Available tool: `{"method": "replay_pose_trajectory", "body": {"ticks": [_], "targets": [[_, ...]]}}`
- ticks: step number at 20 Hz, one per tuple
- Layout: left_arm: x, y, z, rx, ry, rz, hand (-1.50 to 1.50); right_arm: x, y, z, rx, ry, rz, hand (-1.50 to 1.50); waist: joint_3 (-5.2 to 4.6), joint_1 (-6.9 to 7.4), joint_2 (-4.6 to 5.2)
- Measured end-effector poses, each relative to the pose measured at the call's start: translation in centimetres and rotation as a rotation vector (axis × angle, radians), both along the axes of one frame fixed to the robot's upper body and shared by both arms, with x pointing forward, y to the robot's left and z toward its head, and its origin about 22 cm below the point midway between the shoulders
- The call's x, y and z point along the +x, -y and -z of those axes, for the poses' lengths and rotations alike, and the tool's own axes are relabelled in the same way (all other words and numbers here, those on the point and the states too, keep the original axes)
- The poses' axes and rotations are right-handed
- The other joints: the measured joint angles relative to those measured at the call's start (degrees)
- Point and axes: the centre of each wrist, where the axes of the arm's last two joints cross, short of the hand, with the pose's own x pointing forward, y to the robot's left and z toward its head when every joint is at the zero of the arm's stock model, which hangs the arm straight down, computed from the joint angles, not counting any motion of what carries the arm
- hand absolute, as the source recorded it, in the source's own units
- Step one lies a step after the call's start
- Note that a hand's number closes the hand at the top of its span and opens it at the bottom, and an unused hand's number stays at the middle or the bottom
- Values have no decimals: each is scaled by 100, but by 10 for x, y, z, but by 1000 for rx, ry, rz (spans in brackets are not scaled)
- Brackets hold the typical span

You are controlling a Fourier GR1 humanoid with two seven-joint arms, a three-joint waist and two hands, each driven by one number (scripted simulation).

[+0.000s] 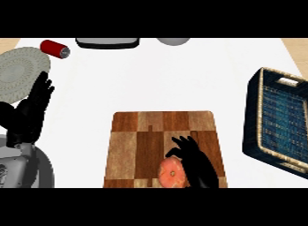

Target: Pick the squash from the cutting board and place it in the basket

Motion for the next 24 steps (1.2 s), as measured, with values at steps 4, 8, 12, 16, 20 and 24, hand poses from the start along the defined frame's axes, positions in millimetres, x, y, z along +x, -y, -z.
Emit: {"method": "replay_pose_trajectory", "body": {"ticks": [4,8,12,16,20,24], "targets": [[2,3,-7,-3,1,-2,0,1,0,3,16,-8,-16,150,-20,-15,-19],[0,5,-3,-5,0,-1,0,0,1,5,35,1,-27,150,-22,-16,-24],[3,2,-6,-6,0,-6,0,-27,1,14,58,31,-64,150,-14,-23,-45],[1,-1,-7,-7,-8,-9,0,-72,0,22,76,62,-101,150,-12,-31,-63],[-2,2,-6,0,-7,-4,0,-99,3,24,158,78,-78,150,14,-15,-36],[1,1,-10,-1,-5,-7,0,-125,1,16,312,118,-34,150,34,-35,10]]}}
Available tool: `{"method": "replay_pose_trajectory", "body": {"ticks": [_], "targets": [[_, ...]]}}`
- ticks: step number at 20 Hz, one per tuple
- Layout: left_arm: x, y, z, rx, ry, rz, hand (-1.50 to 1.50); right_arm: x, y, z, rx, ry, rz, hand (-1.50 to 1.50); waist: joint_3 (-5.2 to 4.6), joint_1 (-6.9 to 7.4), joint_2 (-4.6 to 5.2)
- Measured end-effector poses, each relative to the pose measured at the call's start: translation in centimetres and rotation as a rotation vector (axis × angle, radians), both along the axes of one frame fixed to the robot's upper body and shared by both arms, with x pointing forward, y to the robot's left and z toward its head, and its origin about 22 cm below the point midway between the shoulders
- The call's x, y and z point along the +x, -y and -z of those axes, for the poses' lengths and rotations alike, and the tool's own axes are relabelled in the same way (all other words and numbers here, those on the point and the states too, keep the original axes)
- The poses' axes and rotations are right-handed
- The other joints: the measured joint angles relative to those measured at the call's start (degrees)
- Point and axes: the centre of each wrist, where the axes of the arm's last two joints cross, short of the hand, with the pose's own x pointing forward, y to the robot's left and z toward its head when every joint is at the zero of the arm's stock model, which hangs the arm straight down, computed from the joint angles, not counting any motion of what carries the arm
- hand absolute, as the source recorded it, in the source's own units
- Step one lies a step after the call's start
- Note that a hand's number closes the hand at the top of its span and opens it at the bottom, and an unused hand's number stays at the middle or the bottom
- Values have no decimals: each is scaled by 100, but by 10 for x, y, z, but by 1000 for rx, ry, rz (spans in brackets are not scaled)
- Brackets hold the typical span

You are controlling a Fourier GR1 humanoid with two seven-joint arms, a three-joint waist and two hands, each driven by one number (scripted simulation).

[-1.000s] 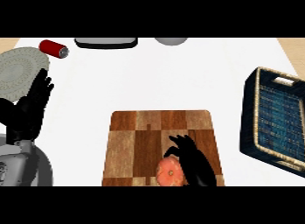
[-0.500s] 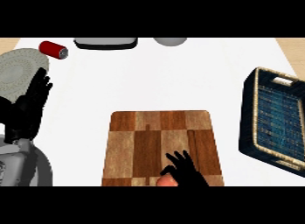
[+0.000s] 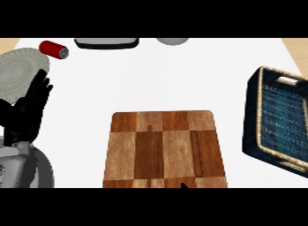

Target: Pick the squash from the cutting board and place it in the basket

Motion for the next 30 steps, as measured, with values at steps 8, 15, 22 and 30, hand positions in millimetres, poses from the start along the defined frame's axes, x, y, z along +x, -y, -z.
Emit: {"method": "replay_pose_trajectory", "body": {"ticks": [8,15,22,30], "targets": [[-4,-8,-2,1,4,-2,0,-31,6,-68,296,132,72,150,21,-5,38],[-5,-8,2,-4,-2,3,0,-33,26,-110,206,142,158,150,13,-1,50],[-3,0,5,0,9,14,0,-23,40,-135,124,163,223,150,12,53,82],[5,2,-2,4,17,22,0,5,48,-148,100,216,330,150,3,122,124]]}}
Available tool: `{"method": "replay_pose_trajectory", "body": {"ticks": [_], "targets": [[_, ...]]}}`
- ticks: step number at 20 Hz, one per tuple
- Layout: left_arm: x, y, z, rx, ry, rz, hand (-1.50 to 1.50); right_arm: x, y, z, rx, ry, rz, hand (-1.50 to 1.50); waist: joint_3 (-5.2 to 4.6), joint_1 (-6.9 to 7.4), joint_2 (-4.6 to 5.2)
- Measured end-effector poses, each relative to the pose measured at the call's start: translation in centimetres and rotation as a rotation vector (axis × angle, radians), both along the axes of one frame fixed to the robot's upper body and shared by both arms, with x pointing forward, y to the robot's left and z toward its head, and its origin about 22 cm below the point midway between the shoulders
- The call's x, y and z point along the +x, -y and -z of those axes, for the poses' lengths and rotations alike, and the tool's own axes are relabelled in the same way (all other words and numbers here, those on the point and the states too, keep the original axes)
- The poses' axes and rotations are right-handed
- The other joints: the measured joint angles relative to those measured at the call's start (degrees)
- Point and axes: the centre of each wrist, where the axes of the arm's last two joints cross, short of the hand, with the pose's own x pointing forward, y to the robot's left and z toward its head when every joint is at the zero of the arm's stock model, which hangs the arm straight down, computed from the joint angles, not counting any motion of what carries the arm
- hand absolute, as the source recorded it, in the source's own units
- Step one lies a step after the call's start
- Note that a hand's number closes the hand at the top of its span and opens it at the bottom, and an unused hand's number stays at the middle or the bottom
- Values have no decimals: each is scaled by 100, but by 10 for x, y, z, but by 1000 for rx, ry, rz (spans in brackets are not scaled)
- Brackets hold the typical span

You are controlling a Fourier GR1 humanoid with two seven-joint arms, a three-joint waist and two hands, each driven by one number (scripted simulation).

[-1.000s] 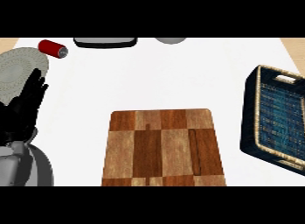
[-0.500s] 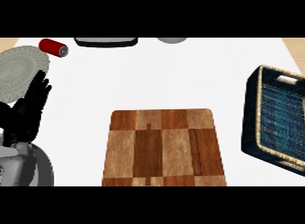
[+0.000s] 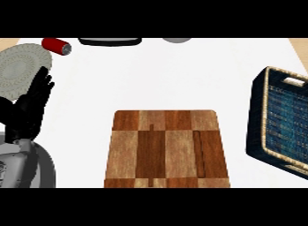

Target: Pick the squash from the cutting board and place it in the basket

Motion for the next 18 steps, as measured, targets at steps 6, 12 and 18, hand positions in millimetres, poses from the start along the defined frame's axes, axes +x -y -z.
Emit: {"method": "replay_pose_trajectory", "body": {"ticks": [6,12,18], "targets": [[-1,3,-1,1,0,18,0,46,3,-29,44,91,143,150,-2,89,-2],[1,5,3,0,-4,3,0,94,13,-74,-39,105,226,150,7,45,-24],[0,4,6,-8,-10,-2,0,151,34,-100,-40,57,259,150,16,-7,-45]]}}
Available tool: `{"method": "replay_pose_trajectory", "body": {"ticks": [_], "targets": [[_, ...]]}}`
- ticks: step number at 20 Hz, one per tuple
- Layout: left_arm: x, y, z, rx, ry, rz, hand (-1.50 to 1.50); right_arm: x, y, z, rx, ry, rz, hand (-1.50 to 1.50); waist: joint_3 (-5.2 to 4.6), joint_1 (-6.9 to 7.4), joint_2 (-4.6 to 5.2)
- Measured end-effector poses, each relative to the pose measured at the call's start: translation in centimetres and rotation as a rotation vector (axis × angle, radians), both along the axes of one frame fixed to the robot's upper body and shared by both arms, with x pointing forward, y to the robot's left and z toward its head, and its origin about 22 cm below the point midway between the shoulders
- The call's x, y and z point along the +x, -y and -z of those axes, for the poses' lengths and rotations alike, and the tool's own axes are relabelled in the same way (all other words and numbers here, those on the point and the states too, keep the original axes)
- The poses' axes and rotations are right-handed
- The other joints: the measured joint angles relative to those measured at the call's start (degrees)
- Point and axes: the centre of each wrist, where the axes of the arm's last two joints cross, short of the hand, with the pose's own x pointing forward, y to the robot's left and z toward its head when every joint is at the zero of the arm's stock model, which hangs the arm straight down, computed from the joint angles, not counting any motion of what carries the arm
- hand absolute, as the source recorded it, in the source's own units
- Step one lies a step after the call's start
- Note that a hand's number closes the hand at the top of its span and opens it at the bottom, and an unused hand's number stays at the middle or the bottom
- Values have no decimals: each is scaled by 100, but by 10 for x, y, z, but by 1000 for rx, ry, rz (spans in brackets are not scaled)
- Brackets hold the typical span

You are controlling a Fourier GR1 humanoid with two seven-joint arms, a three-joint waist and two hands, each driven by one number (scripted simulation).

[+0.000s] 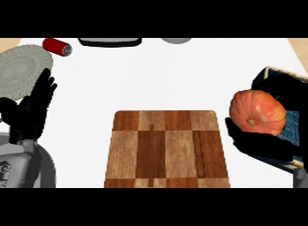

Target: Pick the squash from the cutting board and place it in the basket

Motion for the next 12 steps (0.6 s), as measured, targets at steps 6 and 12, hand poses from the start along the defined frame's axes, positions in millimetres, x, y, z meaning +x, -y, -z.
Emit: {"method": "replay_pose_trajectory", "body": {"ticks": [6,12], "targets": [[-3,1,3,0,-3,-5,0,34,36,-2,-7,-50,23,150,3,-36,-12],[-1,-7,0,0,-4,-10,0,51,72,1,32,-72,13,150,7,-51,-15]]}}
